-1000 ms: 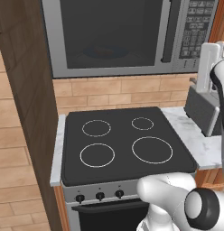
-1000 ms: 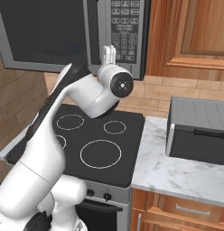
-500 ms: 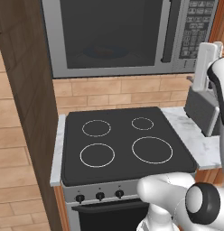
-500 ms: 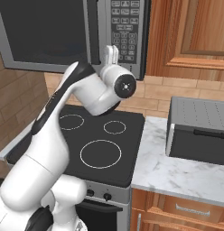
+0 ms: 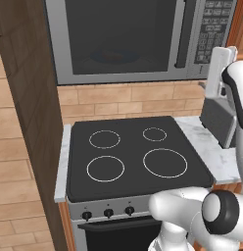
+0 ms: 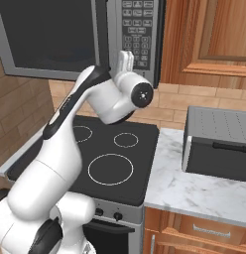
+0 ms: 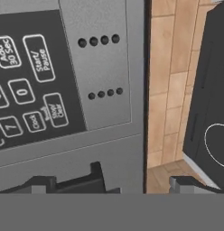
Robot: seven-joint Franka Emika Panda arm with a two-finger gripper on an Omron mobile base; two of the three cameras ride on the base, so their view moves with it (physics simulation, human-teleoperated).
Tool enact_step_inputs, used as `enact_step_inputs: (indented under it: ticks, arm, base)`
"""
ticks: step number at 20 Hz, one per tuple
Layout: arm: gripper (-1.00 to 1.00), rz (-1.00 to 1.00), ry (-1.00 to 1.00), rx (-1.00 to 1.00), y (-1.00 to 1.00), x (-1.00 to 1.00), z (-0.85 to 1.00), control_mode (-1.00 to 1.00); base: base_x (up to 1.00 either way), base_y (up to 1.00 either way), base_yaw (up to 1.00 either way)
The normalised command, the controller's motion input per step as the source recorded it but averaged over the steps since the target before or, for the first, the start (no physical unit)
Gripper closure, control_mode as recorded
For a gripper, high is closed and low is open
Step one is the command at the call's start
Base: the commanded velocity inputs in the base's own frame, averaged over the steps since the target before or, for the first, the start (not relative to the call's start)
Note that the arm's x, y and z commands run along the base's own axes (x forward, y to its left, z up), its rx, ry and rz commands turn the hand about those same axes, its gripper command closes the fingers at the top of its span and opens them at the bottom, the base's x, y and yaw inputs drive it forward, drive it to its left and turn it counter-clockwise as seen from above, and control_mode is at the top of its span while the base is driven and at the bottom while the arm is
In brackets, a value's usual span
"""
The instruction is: Transport the steak from the fridge to the microwave and turn on the microwave.
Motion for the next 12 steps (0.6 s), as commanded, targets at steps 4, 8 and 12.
enact_step_inputs:
  ticks: [4,8,12]
  arm:
    - [-1.00,0.02,0.00,0.06,-0.03,0.23,0.00,-1.00]
    - [-1.00,0.03,0.00,0.05,-0.08,0.19,0.00,-1.00]
    - [-1.00,0.03,0.00,0.04,-0.16,0.13,0.00,-1.00]
  base:
    - [0.00,0.00,0.00]
    - [0.00,0.00,0.00]
    - [0.00,0.00,0.00]
